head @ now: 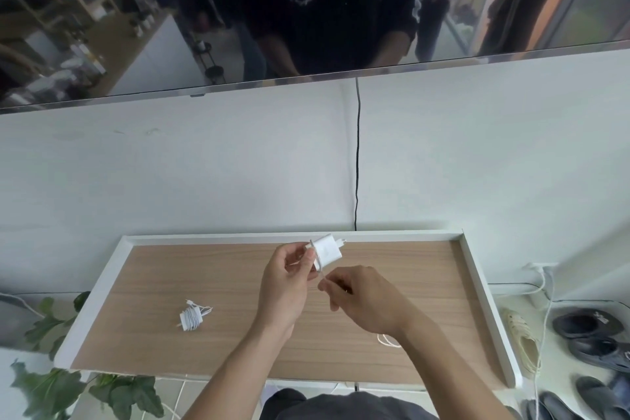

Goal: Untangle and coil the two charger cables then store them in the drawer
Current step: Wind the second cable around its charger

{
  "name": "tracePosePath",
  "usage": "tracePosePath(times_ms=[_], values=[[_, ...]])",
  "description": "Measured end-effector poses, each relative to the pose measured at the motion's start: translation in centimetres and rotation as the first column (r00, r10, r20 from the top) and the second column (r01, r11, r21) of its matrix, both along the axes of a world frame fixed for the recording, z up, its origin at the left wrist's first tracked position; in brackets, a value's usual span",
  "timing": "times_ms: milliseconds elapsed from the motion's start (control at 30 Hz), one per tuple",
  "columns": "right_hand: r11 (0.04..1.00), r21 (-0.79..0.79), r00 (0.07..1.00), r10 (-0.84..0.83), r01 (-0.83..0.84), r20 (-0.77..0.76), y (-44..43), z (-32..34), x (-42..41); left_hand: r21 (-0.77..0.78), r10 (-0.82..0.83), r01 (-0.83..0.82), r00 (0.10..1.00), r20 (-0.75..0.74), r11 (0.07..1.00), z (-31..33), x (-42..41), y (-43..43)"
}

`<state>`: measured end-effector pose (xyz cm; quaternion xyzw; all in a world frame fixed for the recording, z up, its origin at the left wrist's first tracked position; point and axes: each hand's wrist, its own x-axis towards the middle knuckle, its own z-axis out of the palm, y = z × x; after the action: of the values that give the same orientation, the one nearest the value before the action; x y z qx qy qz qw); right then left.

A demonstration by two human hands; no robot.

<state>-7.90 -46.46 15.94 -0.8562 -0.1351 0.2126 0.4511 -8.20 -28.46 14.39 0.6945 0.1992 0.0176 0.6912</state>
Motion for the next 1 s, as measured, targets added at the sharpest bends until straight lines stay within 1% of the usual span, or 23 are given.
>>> tracePosePath(times_ms=[133, 200, 300, 367, 467, 533, 633, 700, 867, 1000], values=[[0.998, -0.030, 0.997, 0.065, -0.064, 0.042, -0.3, 0.6, 0.3, -0.052, 0.040, -0.040, 0.999, 0.004, 0.998, 0.4, 0.2, 0.1], [0.997, -0.039, 0.995, 0.076, -0.073, 0.070, -0.2, 0.5, 0.4, -0.050, 0.030, -0.030, 1.000, 0.005, 0.998, 0.5, 0.2, -0.1], [0.998, -0.024, 0.992, 0.058, -0.056, 0.113, -0.2, 0.4, 0.7, 0.005, -0.007, 0.007, 1.000, 0.006, 1.000, 0.9, 0.0, -0.3], [0.999, -0.008, 0.991, 0.046, -0.045, 0.129, -0.5, 0.9, 1.1, 0.076, -0.041, 0.039, 0.999, 0.020, 0.996, 1.1, 0.0, -0.3], [0.999, 0.024, 0.993, 0.026, -0.029, 0.115, -1.4, 1.9, 1.7, 0.204, -0.122, 0.114, 0.992, 0.025, 0.972, 1.5, -0.2, -0.2], [0.999, 0.050, 0.994, 0.006, -0.011, 0.110, -2.1, 2.7, 2.1, 0.247, -0.193, 0.185, 0.981, 0.009, 0.951, 1.9, -0.5, -0.1], [0.995, 0.101, 0.997, -0.034, 0.026, 0.076, -3.4, 3.5, 3.0, 0.289, -0.286, 0.283, 0.958, -0.033, 0.915, 2.3, -1.0, -0.1], [0.989, 0.133, 0.996, -0.073, 0.065, 0.049, -4.2, 3.9, 3.6, 0.300, -0.320, 0.319, 0.946, -0.047, 0.899, 2.1, -1.4, -0.2], [0.968, 0.226, 0.991, -0.122, 0.108, 0.049, -5.6, 4.0, 4.9, 0.322, -0.376, 0.380, 0.923, -0.076, 0.867, 2.2, -2.3, -0.7], [0.959, 0.232, 0.985, -0.170, 0.164, 0.004, -5.9, 2.8, 5.4, 0.354, -0.395, 0.389, 0.917, -0.061, 0.850, 2.2, -2.4, -1.3]])
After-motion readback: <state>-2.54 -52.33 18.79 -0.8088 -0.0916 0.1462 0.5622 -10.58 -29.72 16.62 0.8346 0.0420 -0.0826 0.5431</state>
